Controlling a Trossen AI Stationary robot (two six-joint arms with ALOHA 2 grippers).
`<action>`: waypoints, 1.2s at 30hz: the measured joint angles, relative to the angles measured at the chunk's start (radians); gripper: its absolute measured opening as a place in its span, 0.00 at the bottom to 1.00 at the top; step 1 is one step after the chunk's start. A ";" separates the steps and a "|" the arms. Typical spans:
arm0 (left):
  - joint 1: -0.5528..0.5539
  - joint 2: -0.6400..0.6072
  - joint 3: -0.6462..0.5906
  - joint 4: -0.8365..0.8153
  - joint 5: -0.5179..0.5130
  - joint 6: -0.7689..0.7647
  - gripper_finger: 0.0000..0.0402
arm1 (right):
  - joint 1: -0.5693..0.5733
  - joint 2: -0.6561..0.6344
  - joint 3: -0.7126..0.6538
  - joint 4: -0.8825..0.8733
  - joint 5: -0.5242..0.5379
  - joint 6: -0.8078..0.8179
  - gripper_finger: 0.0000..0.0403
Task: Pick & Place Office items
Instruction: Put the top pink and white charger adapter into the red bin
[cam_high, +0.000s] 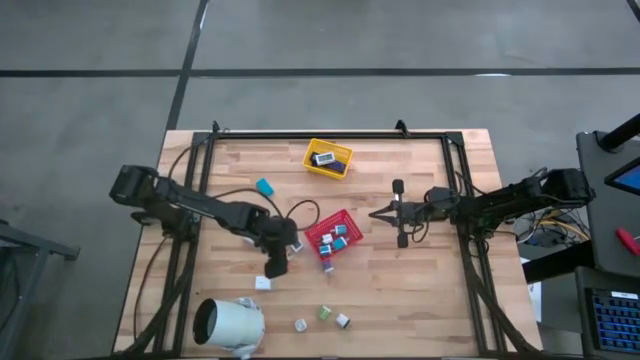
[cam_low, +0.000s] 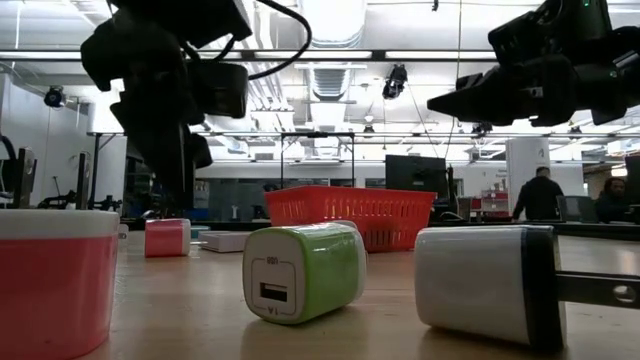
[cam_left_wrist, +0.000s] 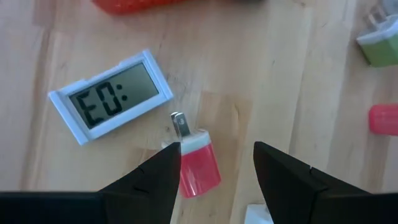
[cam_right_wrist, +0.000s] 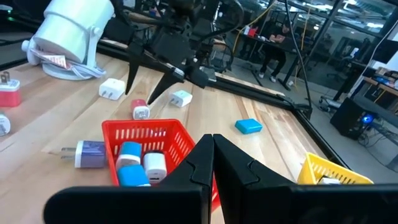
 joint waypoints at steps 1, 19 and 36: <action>-0.005 0.011 0.011 -0.012 -0.005 -0.005 0.51 | 0.000 0.000 -0.001 -0.002 -0.001 -0.001 0.02; -0.016 0.107 0.046 -0.073 -0.016 -0.058 0.51 | 0.000 0.000 -0.004 0.001 -0.006 -0.031 0.02; -0.071 0.157 0.047 -0.038 -0.046 -0.073 0.51 | 0.000 0.000 -0.004 0.004 -0.005 -0.025 0.02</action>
